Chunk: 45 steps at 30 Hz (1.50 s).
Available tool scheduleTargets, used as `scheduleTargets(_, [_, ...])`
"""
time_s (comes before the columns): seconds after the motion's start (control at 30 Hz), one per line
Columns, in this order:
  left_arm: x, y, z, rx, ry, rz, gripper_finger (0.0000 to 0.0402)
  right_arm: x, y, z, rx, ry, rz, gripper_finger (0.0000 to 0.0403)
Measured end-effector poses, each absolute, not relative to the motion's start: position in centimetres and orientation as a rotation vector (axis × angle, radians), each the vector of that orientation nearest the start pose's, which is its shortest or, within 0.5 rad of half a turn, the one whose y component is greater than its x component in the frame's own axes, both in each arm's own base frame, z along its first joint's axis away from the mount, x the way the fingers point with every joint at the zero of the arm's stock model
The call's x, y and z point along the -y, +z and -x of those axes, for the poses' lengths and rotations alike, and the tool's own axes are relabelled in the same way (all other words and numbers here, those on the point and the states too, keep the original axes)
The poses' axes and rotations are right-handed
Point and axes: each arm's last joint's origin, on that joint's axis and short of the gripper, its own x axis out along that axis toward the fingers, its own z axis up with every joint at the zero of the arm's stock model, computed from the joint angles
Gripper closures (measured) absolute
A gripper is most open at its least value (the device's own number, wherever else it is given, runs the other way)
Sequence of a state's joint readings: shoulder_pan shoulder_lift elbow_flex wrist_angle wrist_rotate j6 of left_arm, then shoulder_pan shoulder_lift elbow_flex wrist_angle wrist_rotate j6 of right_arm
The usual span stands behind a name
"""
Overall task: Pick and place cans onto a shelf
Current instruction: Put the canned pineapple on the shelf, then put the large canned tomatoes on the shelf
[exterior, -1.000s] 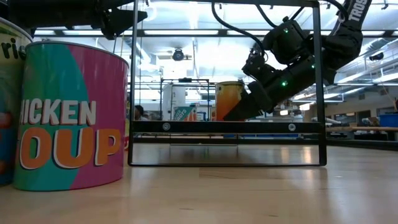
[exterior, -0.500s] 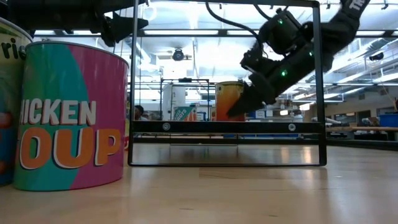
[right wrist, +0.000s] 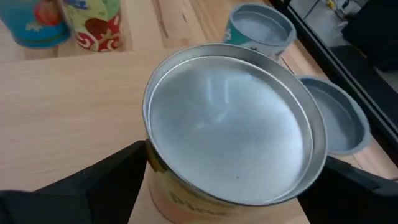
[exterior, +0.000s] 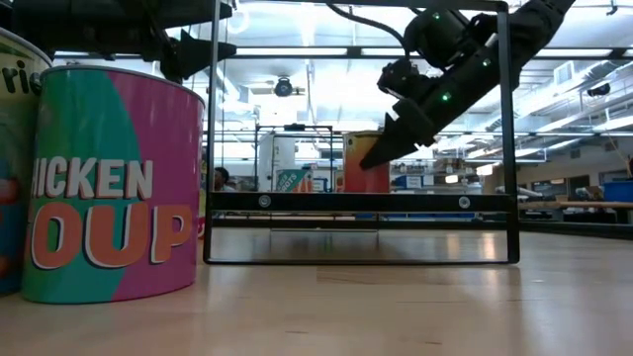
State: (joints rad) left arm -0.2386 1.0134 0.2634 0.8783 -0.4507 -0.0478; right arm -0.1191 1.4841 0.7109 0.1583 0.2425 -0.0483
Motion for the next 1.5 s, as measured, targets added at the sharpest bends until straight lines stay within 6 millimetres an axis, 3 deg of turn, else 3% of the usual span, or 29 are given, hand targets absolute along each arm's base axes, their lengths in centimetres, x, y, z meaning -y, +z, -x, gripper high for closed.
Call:
scheduleTargets(0.4, [3.4,21.6,-19.1,0.128,0.207,0.122,0.0043,3.0,22.2,-30.8,-0.639,-0.304,0.191,0.0027])
scheduleTargets(0.97, [3.4,20.9,-19.2,0.058,0.197,0.142,0.0043,4.1,22.8,-30.9,-0.620,-0.392,0.288,0.0029])
scheduleTargets(1.2, [3.9,21.0,-19.2,0.060,0.039,0.104,0.0043,1.3,25.3,-32.0,-0.516,-0.322,0.321,0.0030])
scheduleTargets(1.37, [4.3,21.6,-18.5,0.078,0.078,0.099,0.0043,-0.3,26.6,-32.4,-0.519,-0.269,0.331,0.0030])
scheduleTargets(1.5, [5.4,22.4,-17.5,0.110,0.114,0.072,0.0043,-1.3,26.4,-32.2,-0.542,-0.246,0.315,0.0030])
